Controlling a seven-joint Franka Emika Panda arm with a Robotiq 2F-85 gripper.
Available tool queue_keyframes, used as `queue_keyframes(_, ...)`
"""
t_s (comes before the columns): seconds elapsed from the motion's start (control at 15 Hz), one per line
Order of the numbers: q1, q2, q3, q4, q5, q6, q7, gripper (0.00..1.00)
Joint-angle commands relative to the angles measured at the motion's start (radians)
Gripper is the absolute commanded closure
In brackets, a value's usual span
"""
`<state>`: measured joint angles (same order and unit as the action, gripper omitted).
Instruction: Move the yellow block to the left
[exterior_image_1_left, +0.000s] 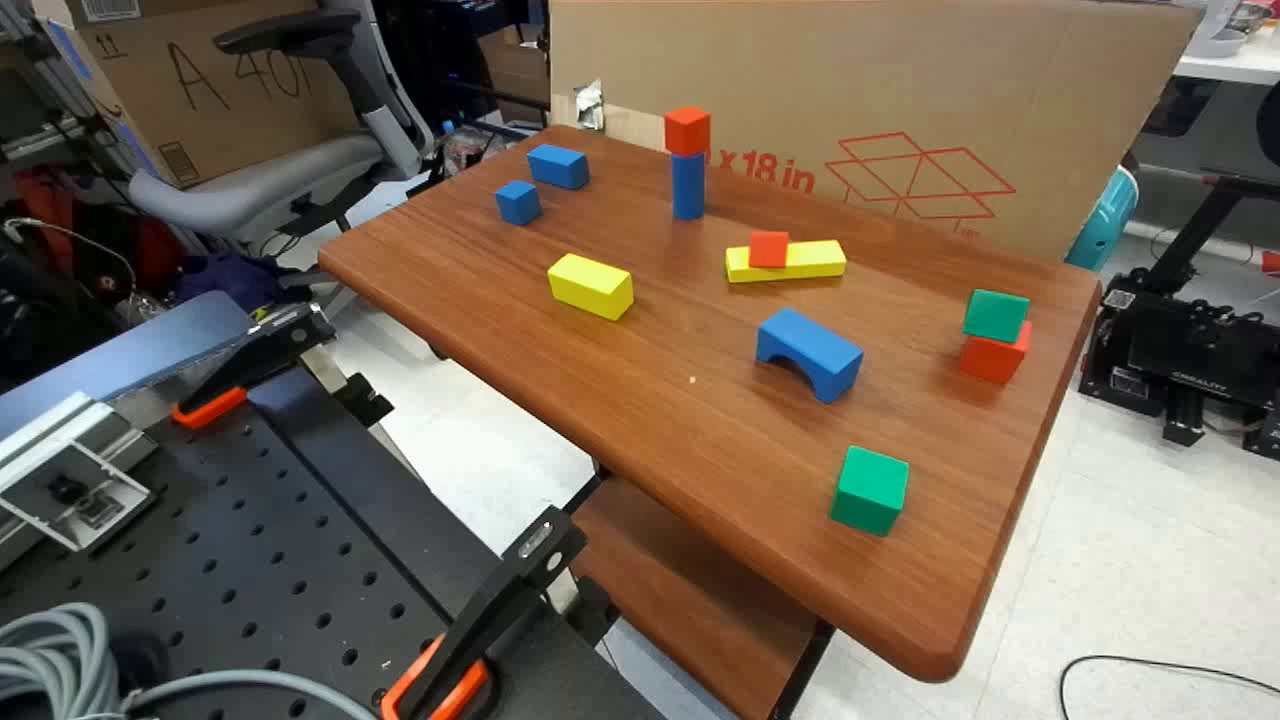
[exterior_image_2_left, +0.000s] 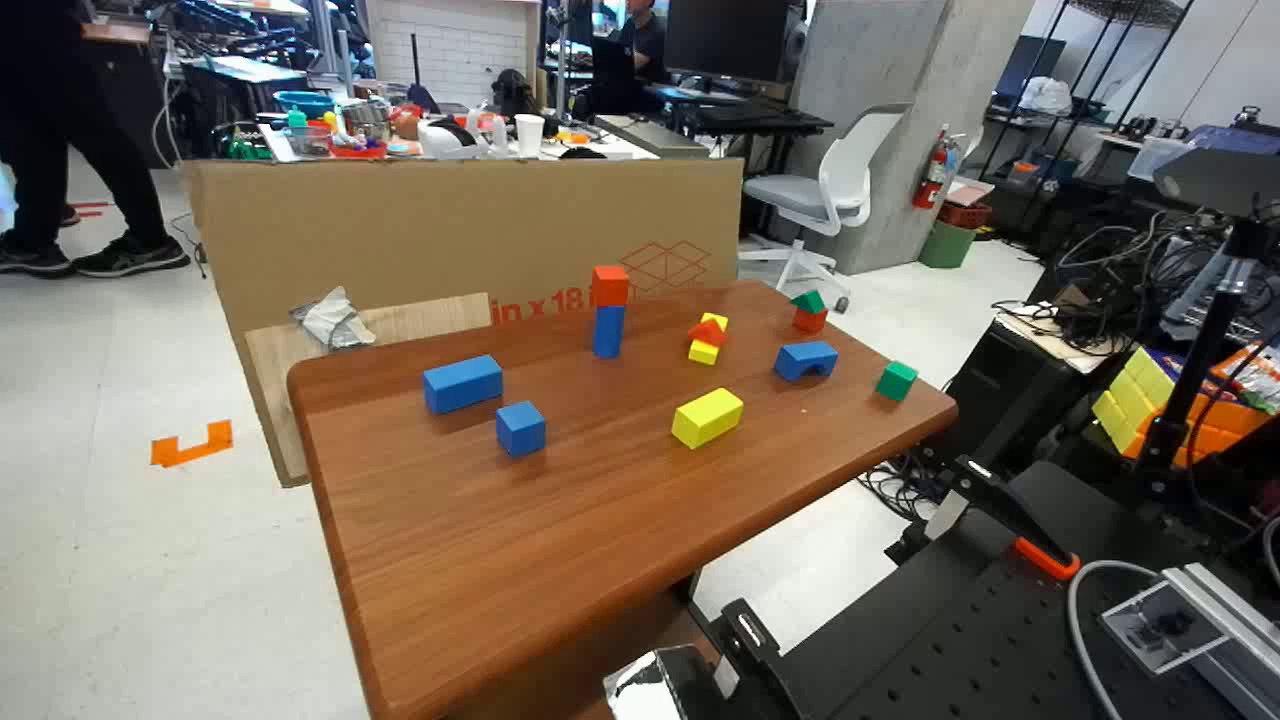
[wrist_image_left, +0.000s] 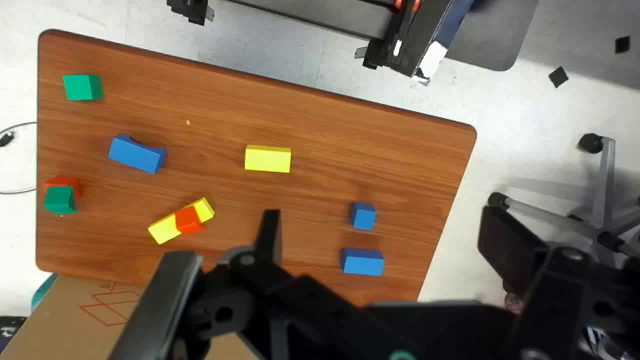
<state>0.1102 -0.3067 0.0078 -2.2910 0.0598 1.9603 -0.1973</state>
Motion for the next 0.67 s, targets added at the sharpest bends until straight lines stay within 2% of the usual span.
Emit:
queue_keyframes(0.0, -0.009, 0.000, 0.008, 0.002, 0.003, -0.002, -0.002, 0.00)
queue_keyframes(0.27, -0.009, 0.000, 0.008, 0.002, 0.003, -0.002, -0.002, 0.00)
queue_keyframes(0.6, -0.021, 0.044, -0.001, -0.009, 0.003, 0.085, -0.011, 0.00)
